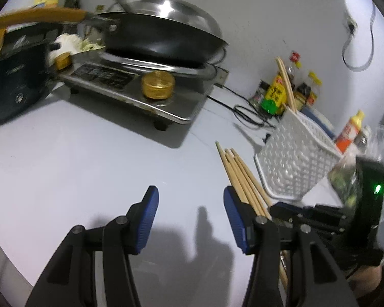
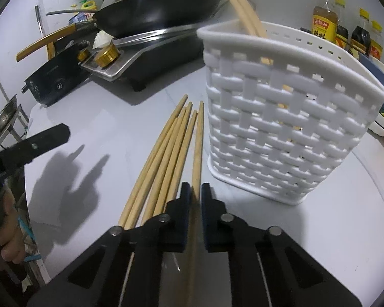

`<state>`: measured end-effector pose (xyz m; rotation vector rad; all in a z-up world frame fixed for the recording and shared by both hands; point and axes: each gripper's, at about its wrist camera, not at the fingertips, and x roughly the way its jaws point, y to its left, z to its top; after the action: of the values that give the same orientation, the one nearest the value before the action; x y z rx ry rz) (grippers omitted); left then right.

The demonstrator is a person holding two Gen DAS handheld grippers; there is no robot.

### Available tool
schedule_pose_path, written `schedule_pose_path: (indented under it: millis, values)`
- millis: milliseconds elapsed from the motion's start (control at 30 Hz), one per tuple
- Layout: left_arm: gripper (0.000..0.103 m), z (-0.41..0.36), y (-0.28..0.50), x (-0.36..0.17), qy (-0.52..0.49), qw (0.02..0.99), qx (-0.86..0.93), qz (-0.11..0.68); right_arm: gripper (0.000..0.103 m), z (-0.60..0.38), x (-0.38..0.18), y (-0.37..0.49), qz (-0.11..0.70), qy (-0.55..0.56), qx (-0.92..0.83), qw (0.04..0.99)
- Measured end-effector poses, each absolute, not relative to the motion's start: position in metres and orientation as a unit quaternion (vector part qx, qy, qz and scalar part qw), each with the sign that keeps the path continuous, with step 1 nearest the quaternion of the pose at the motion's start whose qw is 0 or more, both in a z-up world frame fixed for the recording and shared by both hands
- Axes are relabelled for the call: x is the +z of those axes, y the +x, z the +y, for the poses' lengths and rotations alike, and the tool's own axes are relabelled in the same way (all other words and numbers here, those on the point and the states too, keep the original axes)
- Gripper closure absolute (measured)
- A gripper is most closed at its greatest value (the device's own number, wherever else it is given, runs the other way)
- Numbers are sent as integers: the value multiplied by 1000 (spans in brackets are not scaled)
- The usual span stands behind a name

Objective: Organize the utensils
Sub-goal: 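Move both tools back down to the chopstick pile beside the basket, then grasp one chopstick with the right tool while the left tool grasps another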

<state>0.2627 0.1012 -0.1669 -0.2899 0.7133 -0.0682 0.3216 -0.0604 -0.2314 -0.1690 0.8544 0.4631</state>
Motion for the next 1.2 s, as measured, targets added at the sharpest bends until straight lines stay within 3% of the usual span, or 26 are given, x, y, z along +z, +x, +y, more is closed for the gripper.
schedule_pose_path:
  millis: [600,900,1200]
  values:
    - [49,22,282,-191,-27,905,-80,416,97,-100,-214,293,377,-84,260,885]
    - [49,13,278,-195,25,902,-61,426,97,-106,-219,295,382,-79,267,881]
    - [48,30,276,-187,13,904,-53,424,97,-112,-223,297,390,-76,266,878]
